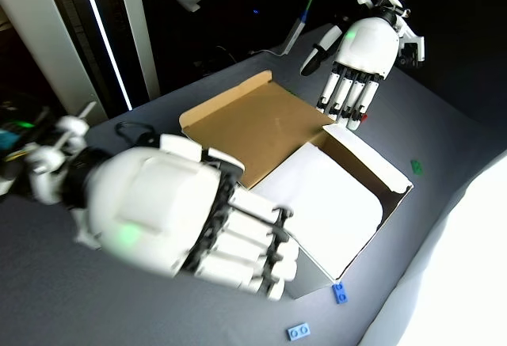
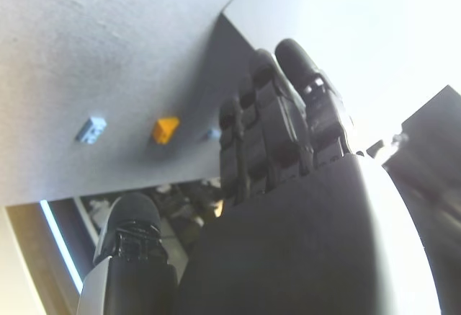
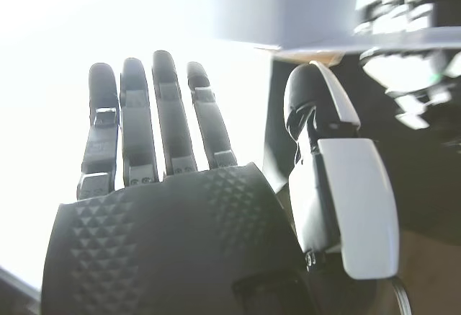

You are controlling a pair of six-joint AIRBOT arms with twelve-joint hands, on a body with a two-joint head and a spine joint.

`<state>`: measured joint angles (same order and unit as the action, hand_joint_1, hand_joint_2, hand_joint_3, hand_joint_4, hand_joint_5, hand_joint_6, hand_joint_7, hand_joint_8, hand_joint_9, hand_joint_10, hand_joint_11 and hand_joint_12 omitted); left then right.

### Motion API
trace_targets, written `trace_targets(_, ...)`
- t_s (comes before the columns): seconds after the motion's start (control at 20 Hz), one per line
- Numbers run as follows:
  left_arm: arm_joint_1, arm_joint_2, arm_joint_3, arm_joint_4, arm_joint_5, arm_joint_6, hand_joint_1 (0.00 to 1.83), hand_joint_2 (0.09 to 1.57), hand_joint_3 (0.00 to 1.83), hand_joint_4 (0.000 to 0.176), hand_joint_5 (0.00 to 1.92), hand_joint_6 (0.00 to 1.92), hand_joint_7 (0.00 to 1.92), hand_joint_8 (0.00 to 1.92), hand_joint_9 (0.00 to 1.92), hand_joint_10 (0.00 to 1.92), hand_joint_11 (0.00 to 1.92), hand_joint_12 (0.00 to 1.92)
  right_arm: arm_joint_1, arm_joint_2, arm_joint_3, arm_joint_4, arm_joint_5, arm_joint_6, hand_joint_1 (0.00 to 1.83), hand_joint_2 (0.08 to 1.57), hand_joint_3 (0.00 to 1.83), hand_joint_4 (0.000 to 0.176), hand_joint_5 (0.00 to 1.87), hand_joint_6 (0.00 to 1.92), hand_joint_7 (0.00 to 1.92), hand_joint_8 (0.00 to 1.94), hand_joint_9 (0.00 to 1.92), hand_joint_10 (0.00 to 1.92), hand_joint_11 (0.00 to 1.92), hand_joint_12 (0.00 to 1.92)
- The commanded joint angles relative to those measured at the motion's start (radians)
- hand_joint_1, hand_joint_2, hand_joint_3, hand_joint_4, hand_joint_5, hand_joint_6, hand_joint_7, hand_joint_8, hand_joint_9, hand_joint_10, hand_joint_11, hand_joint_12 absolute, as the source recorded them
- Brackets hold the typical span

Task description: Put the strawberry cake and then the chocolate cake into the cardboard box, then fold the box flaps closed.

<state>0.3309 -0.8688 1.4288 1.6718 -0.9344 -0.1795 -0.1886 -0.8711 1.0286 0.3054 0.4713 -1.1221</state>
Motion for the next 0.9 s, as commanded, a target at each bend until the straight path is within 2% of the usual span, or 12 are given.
trace_targets(0.0,-0.001,0.012,-0.007,-0.07,-0.036,0.004,0.0,1.19,0.0,0.039,0.31,0.0,0.35,0.01,0.46,0.01,0.07,1.03,0.014,0.029,-0.013,0.019,0.13,0.008,0.1,1.26,0.0,0.0,0.21,0.01,0.32,0.01,0.3,0.02,0.0,0.8)
trace_targets(0.15,0.019,0.023,-0.046,-0.07,-0.058,0.016,0.0,1.2,0.0,0.044,0.3,0.0,0.35,0.0,0.45,0.0,0.06,1.03,-0.022,0.094,-0.061,0.075,0.137,0.007,0.05,1.27,0.0,0.0,0.16,0.0,0.22,0.0,0.22,0.0,0.0,0.71)
trace_targets(0.4,0.065,0.043,-0.109,-0.105,-0.088,0.047,0.0,1.2,0.0,0.044,0.29,0.0,0.32,0.0,0.43,0.0,0.05,1.04,-0.08,0.199,-0.141,0.08,0.149,0.0,0.03,1.27,0.0,0.0,0.17,0.0,0.27,0.0,0.25,0.01,0.0,0.79)
trace_targets(0.45,0.072,0.044,-0.118,-0.114,-0.089,0.051,0.0,1.2,0.0,0.047,0.28,0.0,0.31,0.0,0.43,0.0,0.05,1.04,-0.086,0.211,-0.149,0.08,0.149,-0.007,0.04,1.28,0.0,0.0,0.16,0.0,0.26,0.0,0.25,0.01,0.0,0.76)
trace_targets(0.55,0.086,0.044,-0.138,-0.127,-0.083,0.051,0.0,1.2,0.0,0.046,0.28,0.0,0.32,0.0,0.44,0.01,0.05,1.04,-0.099,0.23,-0.156,0.08,0.147,-0.012,0.02,1.28,0.0,0.0,0.15,0.0,0.25,0.0,0.24,0.0,0.0,0.74)
trace_targets(0.6,0.09,0.044,-0.151,-0.132,-0.077,0.051,0.0,1.2,0.0,0.042,0.29,0.0,0.32,0.0,0.44,0.0,0.02,1.08,-0.107,0.237,-0.157,0.08,0.147,-0.013,0.01,1.28,0.0,0.0,0.15,0.0,0.24,0.0,0.22,0.01,0.0,0.66)
trace_targets(0.85,0.098,0.049,-0.219,-0.134,-0.052,0.052,0.0,1.19,0.0,0.046,0.32,0.0,0.37,0.0,0.47,0.0,0.05,1.07,-0.121,0.242,-0.158,0.08,0.138,-0.017,0.03,1.28,0.0,0.0,0.19,0.01,0.24,0.01,0.23,0.01,0.0,0.72)
